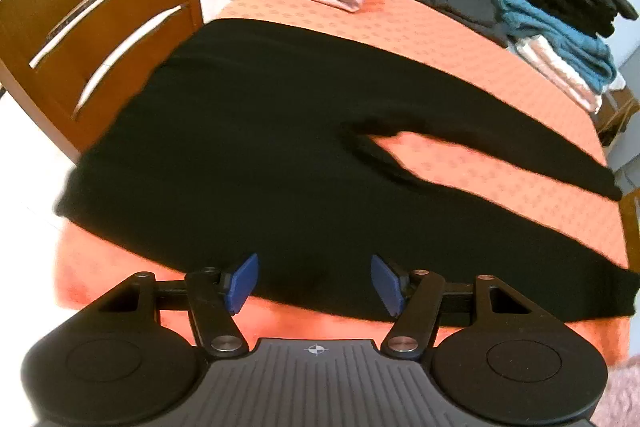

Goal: Fold clothes

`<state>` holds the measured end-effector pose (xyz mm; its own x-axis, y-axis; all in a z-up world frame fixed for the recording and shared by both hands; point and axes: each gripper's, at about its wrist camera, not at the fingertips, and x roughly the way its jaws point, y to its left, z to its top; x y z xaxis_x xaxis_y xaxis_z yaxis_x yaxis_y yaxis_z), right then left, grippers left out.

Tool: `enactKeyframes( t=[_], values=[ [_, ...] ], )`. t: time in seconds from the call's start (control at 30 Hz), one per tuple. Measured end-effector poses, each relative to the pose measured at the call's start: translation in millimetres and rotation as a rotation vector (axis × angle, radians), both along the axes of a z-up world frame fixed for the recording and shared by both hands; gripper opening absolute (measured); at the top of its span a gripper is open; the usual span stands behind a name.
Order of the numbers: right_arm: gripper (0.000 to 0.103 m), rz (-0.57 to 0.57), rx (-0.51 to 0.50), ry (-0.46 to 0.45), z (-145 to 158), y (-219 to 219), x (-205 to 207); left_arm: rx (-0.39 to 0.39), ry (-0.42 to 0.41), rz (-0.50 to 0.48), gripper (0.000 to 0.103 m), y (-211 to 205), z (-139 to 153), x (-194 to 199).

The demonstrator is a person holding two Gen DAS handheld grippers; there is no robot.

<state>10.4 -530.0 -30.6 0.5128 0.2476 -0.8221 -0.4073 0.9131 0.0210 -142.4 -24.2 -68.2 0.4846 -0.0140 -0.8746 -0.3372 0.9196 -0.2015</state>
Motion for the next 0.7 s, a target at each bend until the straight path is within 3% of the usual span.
enactKeyframes(
  t=[0.3,0.43,0.7],
  values=[
    [0.026,0.302,0.074,0.013,3.5,129.4,-35.9,0.029,0.029,-0.096,0.067,79.0,8.3,-12.9],
    [0.026,0.421,0.092,0.028,0.5,182.3,-51.0,0.059,0.055,-0.182,0.069,111.1,6.7,-16.8],
    [0.026,0.537,0.056,0.083,-23.6,262.7,-74.7,0.163,0.113,-0.393,0.070,152.6,-9.2,-23.4]
  ],
)
